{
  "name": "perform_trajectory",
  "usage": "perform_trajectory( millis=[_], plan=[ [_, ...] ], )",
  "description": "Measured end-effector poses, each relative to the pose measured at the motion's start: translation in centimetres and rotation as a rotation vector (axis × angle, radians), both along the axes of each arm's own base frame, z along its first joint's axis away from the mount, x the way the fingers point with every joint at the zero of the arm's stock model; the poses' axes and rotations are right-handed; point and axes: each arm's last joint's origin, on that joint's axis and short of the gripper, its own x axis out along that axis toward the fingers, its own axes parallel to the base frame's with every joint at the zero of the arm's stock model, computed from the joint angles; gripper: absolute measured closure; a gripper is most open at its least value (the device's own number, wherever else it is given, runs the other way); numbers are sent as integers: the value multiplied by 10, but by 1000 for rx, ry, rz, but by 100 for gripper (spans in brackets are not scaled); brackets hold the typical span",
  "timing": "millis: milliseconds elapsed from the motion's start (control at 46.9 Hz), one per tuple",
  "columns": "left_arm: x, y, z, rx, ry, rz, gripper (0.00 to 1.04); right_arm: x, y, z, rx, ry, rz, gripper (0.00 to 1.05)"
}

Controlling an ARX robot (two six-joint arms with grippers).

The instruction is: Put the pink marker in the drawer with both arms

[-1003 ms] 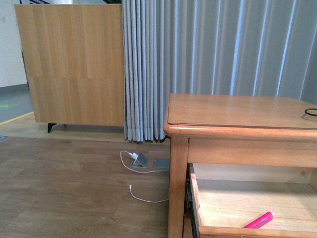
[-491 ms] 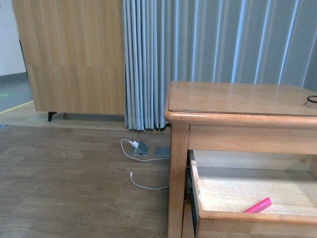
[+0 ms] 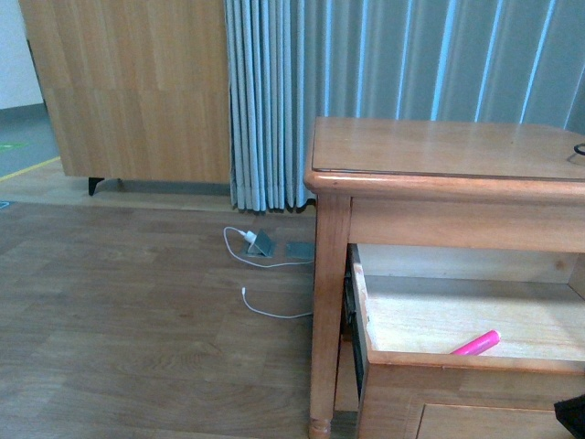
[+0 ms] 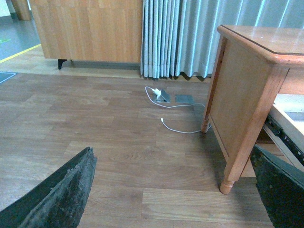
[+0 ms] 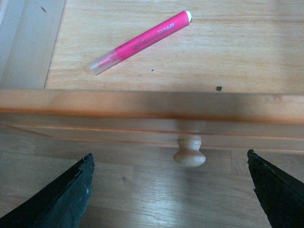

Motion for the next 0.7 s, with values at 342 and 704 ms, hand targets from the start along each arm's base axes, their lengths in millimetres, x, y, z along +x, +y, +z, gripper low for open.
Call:
perform_trajectory(
  millis=[342, 704],
  plan=[
    [0, 0, 0, 0, 0, 0, 6, 46, 12, -7, -50, -72, -45, 8],
    [0, 0, 0, 0, 0, 0, 6, 112, 17, -14, -57, -209, -113, 8]
  ],
)
